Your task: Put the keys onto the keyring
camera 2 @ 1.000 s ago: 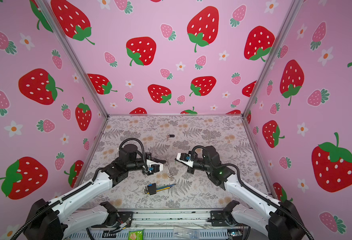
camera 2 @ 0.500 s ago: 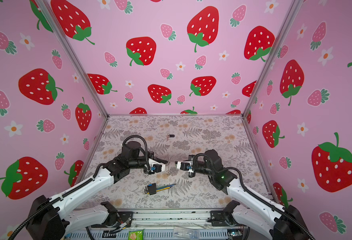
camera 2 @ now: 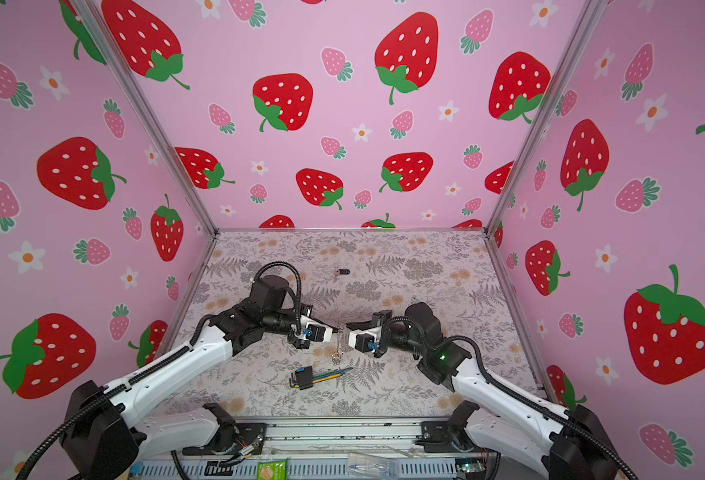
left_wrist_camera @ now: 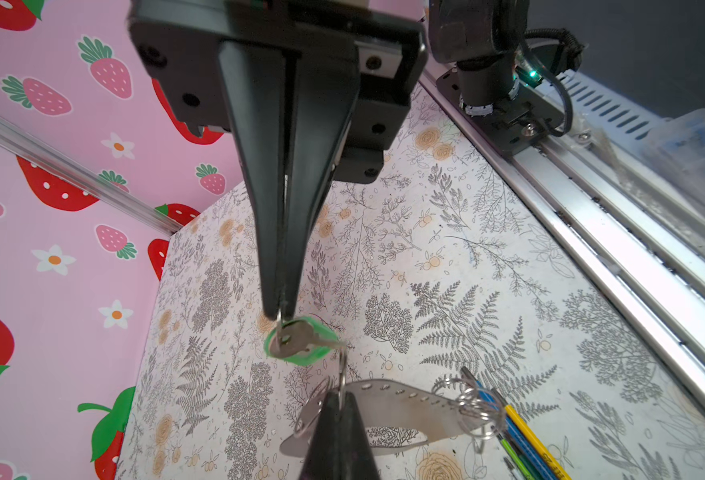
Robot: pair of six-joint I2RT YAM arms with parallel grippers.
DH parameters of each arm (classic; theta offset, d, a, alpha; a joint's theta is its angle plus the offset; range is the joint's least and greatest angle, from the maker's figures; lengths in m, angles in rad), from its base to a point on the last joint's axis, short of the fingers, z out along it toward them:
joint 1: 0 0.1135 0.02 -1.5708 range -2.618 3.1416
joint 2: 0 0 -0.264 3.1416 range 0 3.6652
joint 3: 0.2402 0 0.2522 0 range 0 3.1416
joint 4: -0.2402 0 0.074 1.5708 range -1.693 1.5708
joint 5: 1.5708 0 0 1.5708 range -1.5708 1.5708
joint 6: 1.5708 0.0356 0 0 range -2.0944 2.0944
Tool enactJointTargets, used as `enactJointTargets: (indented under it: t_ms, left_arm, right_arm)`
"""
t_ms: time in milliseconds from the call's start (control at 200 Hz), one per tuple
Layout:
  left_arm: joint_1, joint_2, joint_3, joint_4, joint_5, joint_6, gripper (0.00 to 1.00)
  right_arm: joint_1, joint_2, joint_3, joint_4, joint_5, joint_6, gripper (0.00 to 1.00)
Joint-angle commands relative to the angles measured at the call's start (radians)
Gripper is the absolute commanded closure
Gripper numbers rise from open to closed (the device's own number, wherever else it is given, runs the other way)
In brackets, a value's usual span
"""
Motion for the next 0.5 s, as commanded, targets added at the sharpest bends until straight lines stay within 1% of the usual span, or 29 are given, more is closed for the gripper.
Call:
enactJointTargets:
  t_ms: [0, 495]
  left_arm:
    - [-0.005, 0.005, 0.051, -0.042, 0.058, 0.022, 1.00]
    - [-0.005, 0.029, 0.086, -0.089, 0.073, 0.035, 1.00]
  right_arm:
    - [0.014, 0.000, -0.014, 0.020, -0.006, -0.050, 1.00]
    - [0.049, 0.005, 0.009, -0.041, -0.011, -0.111, 1.00]
